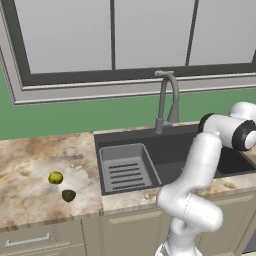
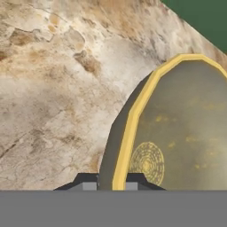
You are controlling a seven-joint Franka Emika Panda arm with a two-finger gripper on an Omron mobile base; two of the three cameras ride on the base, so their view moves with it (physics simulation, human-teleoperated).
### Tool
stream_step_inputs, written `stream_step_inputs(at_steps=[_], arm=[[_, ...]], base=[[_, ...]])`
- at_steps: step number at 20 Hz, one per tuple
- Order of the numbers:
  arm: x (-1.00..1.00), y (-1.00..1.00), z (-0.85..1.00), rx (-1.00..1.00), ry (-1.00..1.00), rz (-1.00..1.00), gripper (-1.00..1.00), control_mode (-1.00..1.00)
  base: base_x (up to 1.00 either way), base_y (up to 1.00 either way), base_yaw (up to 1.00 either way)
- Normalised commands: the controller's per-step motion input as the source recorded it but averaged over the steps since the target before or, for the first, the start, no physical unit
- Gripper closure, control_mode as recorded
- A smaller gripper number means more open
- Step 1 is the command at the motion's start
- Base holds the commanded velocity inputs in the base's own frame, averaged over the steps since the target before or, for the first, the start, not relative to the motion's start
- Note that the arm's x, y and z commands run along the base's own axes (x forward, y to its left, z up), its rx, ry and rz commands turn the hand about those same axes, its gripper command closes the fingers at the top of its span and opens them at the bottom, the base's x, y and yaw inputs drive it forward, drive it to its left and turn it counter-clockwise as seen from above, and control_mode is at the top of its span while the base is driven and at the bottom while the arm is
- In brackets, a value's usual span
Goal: Remove the pear and kiwi from the sink. Then move the bowl and cup from the counter to the sink for washing.
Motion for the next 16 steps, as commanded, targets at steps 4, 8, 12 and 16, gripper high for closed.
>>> stream_step_inputs(at_steps=[4, 8, 12, 16], arm=[[-0.26, 0.41, 0.24, -0.03, 0.00, 0.07, 1.00, -1.00], [-0.23, 0.38, 0.31, -0.06, -0.04, 0.11, 1.00, -1.00], [-0.21, 0.38, 0.28, -0.06, 0.00, 0.13, 1.00, -1.00], [-0.20, 0.40, 0.25, -0.07, 0.00, 0.13, 1.00, -1.00]], base=[[0.00, 0.00, 0.00], [0.00, 0.00, 0.00], [0.00, 0.00, 0.00], [0.00, 0.00, 0.00]])
